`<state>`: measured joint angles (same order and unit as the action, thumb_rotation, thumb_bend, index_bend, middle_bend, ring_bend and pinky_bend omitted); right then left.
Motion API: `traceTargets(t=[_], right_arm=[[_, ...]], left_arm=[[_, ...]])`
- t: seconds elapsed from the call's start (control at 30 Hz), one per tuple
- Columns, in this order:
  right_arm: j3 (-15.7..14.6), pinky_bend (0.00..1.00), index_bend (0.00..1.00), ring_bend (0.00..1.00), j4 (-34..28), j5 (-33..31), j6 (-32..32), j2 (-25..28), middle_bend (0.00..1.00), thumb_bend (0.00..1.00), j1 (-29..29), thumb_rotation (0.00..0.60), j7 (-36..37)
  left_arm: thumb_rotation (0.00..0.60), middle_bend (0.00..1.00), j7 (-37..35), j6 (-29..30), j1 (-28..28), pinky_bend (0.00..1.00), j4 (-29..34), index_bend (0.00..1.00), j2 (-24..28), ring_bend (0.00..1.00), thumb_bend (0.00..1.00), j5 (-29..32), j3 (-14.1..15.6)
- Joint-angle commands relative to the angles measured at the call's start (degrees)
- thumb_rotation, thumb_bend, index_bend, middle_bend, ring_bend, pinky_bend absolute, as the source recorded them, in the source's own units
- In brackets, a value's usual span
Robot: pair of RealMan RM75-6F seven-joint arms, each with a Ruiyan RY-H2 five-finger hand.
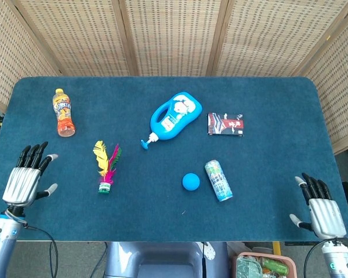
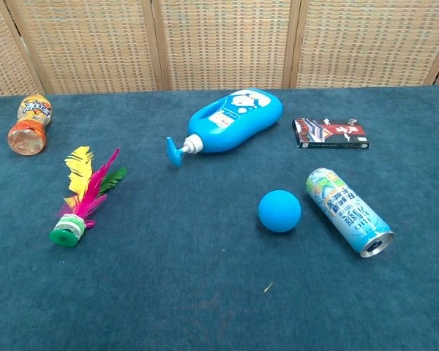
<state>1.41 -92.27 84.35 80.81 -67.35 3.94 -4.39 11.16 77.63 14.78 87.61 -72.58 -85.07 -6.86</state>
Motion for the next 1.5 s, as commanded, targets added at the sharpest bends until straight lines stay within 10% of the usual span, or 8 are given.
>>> traceTargets(t=[0.03,0.8,1.5], right_arm=[[0.1,0.00,0.05,0.00,0.2,-0.3,-0.3,-0.1,0.00,0.17,0.1,0.600,0.0],[1.8,0.00,0.05,0.00,4.0,-5.4,-4.3,-1.7,0.00,0.17,1.5,0.600,0.7],[2.1,0.00,0.05,0.00,5.2,-6.3,-4.9,-1.8,0.00,0.17,1.6,0.600,2.2]], left_arm=[[0.600,0.00,-0.9,-3.5,3.8,0.00,-3.7,0.26,-0.9,0.00,0.21,0.8,-2.5],[0.600,0.00,-3.1,-25.7,22.7,0.00,-27.3,0.30,-12.7,0.00,0.22,3.2,-3.5],[0.600,0.00,-5.0,-25.9,27.0,0.00,-37.9,0.31,-19.5,0.00,0.23,-1.0,1.7]])
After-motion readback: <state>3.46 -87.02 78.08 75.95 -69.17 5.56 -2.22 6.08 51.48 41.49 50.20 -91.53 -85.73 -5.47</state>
